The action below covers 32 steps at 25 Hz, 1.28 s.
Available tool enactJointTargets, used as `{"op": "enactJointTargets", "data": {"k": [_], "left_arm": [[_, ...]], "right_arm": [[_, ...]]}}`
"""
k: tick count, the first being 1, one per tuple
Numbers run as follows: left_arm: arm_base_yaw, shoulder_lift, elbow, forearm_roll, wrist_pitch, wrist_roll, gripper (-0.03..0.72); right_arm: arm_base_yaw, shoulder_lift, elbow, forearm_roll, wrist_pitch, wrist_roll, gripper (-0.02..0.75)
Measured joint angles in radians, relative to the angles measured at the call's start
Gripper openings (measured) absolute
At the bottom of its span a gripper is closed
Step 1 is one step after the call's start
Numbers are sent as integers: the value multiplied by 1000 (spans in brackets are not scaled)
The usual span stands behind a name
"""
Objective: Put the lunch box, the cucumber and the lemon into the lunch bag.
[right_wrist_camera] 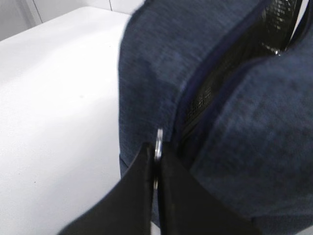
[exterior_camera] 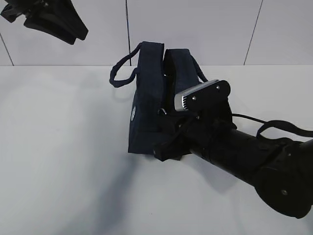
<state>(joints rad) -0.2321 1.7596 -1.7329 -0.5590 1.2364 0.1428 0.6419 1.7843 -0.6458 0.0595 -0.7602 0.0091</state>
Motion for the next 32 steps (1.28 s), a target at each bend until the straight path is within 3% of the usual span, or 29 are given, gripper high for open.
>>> {"op": "enactJointTargets", "data": {"k": [11, 17, 25, 32], "left_arm": [[0, 0, 0, 0, 0, 0, 196], [0, 0, 0, 0, 0, 0, 196], [0, 0, 0, 2, 0, 0, 196], [-51, 0, 2, 66, 0, 0, 196]], "right_arm": [[0, -25, 2, 2, 22, -68, 0], [0, -30, 2, 103, 13, -111, 0], [0, -75, 2, 128, 15, -117, 0], [0, -102, 2, 128, 22, -120, 0]]}}
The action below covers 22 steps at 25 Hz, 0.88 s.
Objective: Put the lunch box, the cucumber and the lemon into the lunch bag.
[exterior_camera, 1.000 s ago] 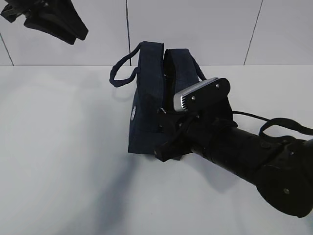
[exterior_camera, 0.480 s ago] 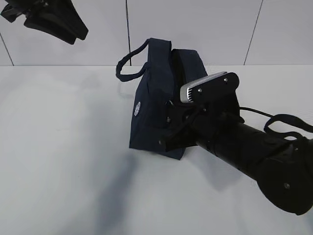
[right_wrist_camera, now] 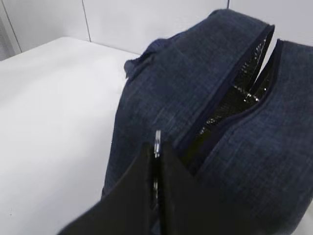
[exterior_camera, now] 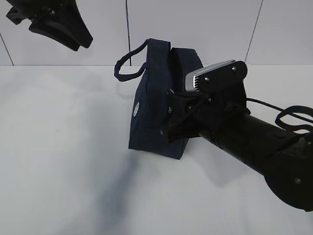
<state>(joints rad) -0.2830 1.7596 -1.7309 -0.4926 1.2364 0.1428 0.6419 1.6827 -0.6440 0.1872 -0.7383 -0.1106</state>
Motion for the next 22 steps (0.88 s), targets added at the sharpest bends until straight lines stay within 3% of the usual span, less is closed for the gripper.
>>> {"op": "enactJointTargets", "data": {"k": [11, 22], "left_arm": [[-101, 0, 46, 135, 0, 29, 194], [-123, 0, 210, 146, -31, 74, 194]], "right_arm": [[0, -30, 0, -2, 0, -13, 0], [0, -30, 0, -2, 0, -15, 0]]}}
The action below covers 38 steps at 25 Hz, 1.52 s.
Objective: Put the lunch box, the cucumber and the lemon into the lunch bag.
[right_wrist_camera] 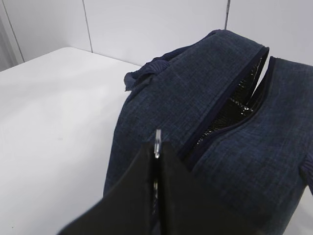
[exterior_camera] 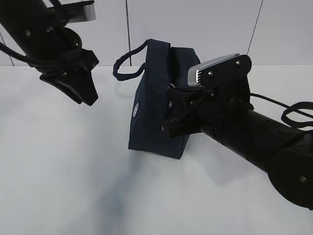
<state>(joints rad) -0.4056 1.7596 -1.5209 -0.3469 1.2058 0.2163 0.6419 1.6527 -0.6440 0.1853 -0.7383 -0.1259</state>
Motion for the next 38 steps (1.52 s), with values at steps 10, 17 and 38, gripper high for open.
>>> {"op": "enactJointTargets", "data": {"k": [10, 17, 38], "left_arm": [[0, 0, 148, -63, -171, 148, 194], [0, 0, 299, -198, -357, 364, 194], [-39, 32, 493, -891, -700, 1219, 214]], "right_arm": [[0, -2, 0, 16, 0, 0, 0], [0, -4, 0, 78, 2, 0, 0], [0, -8, -99, 142, 176, 0, 0]]}}
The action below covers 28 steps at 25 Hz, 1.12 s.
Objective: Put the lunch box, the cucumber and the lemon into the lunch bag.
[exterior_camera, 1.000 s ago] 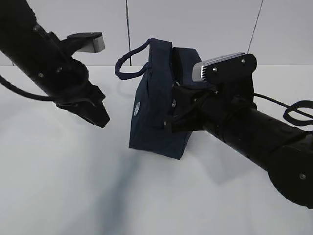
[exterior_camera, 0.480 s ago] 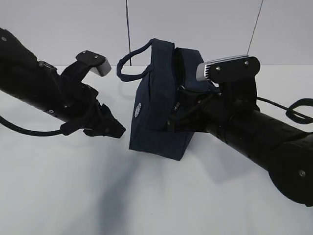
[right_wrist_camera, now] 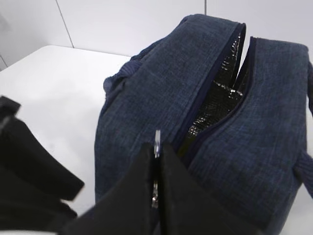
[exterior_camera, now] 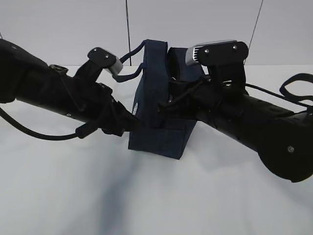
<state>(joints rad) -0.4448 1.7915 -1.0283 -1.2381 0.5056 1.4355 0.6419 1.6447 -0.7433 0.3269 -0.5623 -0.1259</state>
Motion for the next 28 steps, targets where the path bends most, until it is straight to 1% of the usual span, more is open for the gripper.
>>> {"op": "enactJointTargets", "data": {"k": [5, 10, 12, 17, 18, 20, 22, 23, 25, 28], "left_arm": [[-58, 4, 14, -16, -55, 18, 246], [-97, 8, 14, -43, -142, 27, 251], [-105, 14, 14, -63, -163, 56, 251], [-114, 38, 14, -247, -175, 209, 246], [-114, 46, 14, -281, -175, 228, 235], [-114, 58, 14, -315, -182, 249, 178], [-114, 63, 14, -330, -185, 255, 72], [-114, 66, 14, -332, -185, 256, 32], [-114, 65, 14, -334, -185, 259, 1], [-114, 65, 14, -336, -187, 262, -8]], "right_arm": [[0, 0, -9, 2, 24, 0, 0], [0, 0, -11, 2, 25, 0, 0], [0, 0, -11, 2, 25, 0, 0], [0, 0, -11, 2, 27, 0, 0], [0, 0, -11, 2, 27, 0, 0], [0, 0, -11, 2, 29, 0, 0], [0, 0, -11, 2, 30, 0, 0], [0, 0, -11, 2, 30, 0, 0], [0, 0, -18, 2, 31, 0, 0], [0, 0, -45, 2, 34, 0, 0]]}}
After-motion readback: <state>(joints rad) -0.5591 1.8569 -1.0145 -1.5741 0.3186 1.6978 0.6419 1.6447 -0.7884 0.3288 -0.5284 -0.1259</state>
